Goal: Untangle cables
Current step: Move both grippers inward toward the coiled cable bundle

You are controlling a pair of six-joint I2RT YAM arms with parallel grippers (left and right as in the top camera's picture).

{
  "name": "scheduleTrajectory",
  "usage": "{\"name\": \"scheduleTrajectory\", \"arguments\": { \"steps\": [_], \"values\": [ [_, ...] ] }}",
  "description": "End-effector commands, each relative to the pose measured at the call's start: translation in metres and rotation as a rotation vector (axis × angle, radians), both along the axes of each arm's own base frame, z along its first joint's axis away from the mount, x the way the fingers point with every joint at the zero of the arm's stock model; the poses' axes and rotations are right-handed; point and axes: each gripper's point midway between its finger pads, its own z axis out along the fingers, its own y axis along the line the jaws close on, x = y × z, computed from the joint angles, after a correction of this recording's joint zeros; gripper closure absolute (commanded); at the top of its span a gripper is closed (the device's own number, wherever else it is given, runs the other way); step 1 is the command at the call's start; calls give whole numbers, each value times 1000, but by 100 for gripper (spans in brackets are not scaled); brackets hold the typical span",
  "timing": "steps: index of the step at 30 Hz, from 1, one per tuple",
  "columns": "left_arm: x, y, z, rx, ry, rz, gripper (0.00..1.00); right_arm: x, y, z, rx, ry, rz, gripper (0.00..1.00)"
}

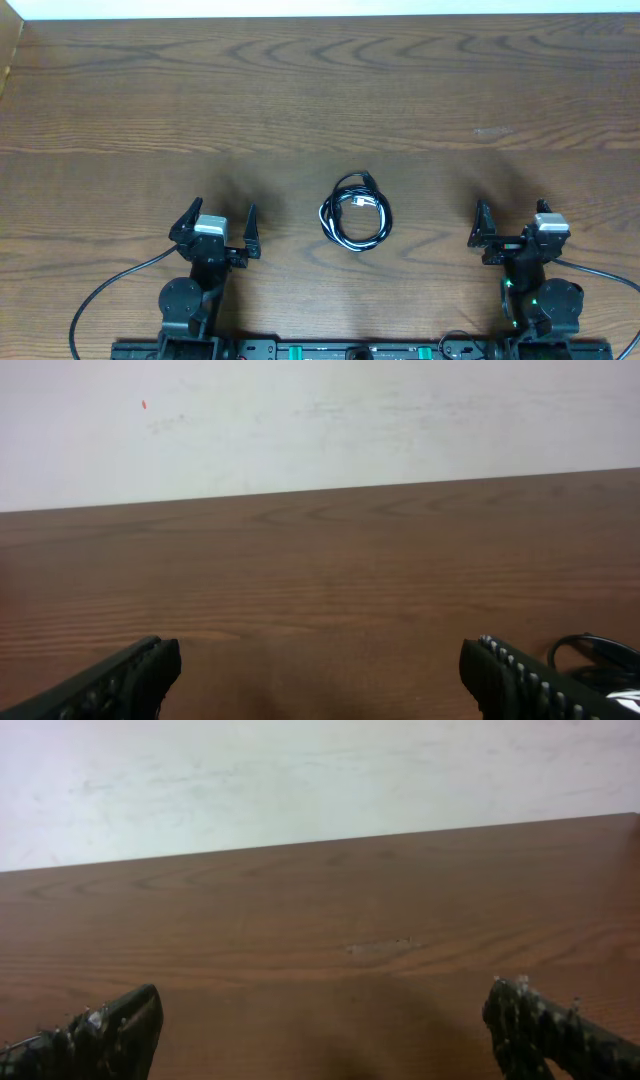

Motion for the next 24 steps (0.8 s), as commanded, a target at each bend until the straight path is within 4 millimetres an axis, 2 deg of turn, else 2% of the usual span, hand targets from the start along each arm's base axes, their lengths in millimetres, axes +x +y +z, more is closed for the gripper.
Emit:
{"name": "scheduleTrajectory", "arguments": {
  "steps": [1, 24],
  "values": [
    [-1, 1, -15, 21, 45, 4, 6, 0, -2, -2, 14, 2, -13, 1],
    [-1, 1, -15, 21, 44, 3, 6, 0, -4, -2, 13, 1, -21, 1]
  ]
}}
